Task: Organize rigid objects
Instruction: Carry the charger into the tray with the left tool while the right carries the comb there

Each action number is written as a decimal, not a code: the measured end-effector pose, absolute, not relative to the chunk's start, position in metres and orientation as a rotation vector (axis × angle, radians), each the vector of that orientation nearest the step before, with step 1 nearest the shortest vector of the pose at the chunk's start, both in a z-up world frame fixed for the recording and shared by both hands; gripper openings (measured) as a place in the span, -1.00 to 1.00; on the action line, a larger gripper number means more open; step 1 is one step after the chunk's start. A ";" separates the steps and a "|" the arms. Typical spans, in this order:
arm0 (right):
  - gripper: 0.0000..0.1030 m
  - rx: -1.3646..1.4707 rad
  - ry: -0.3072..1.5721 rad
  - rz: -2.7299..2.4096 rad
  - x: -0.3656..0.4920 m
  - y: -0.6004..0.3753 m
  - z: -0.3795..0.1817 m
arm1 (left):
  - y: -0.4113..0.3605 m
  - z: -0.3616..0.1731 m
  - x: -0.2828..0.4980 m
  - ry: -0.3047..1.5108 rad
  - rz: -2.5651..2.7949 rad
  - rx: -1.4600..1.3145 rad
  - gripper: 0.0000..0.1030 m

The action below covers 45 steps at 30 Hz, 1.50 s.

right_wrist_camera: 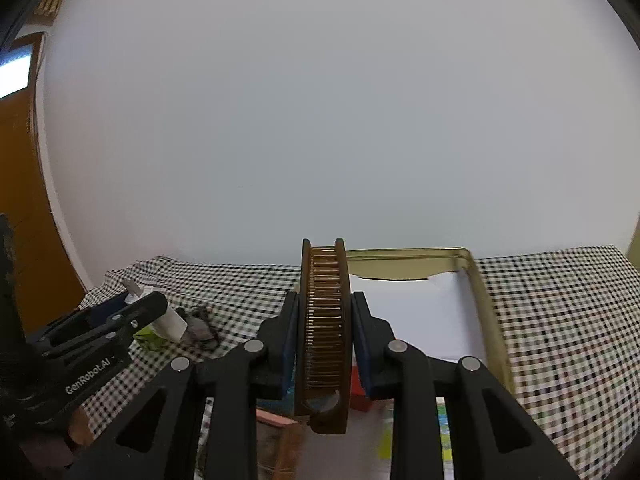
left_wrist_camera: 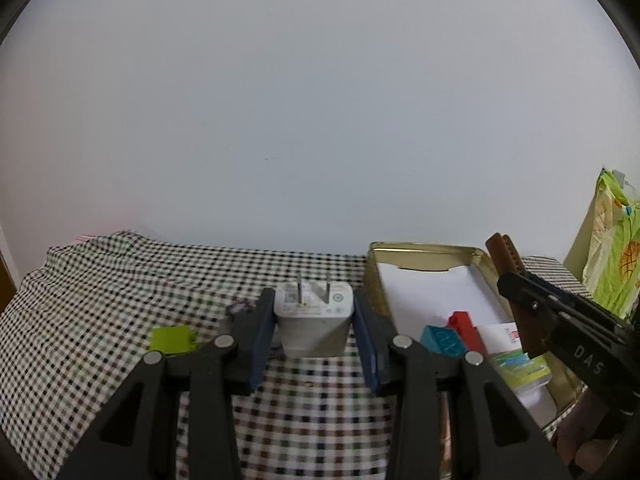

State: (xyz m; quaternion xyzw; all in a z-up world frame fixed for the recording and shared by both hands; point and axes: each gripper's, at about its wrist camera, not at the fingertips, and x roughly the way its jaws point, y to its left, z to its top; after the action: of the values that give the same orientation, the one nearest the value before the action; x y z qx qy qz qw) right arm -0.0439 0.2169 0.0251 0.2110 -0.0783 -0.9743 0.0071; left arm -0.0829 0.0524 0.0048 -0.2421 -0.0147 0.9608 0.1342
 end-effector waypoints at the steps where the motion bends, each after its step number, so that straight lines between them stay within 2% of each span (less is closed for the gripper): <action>1: -0.47 0.664 -0.249 -3.053 -0.044 0.221 0.025 | 0.057 0.006 -0.083 -0.042 2.777 -0.700 -0.28; 19: -0.47 0.781 -0.422 -3.081 -0.053 0.286 0.016 | 0.131 0.001 -0.085 -0.010 2.602 -0.747 -0.28; 25: -0.46 0.868 -0.363 -3.074 -0.059 0.274 0.012 | 0.160 -0.008 -0.071 0.104 2.561 -0.750 -0.28; 45: -0.46 0.910 -0.289 -3.038 -0.072 0.270 0.006 | 0.175 -0.029 -0.071 0.245 2.598 -0.784 -0.26</action>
State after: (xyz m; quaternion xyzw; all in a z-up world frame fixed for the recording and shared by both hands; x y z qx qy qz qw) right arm -0.0720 0.2697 0.0059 0.2857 -0.0907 -0.9538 -0.0215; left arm -0.0710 0.1746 -0.0290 -0.2815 0.0880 0.9329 0.2067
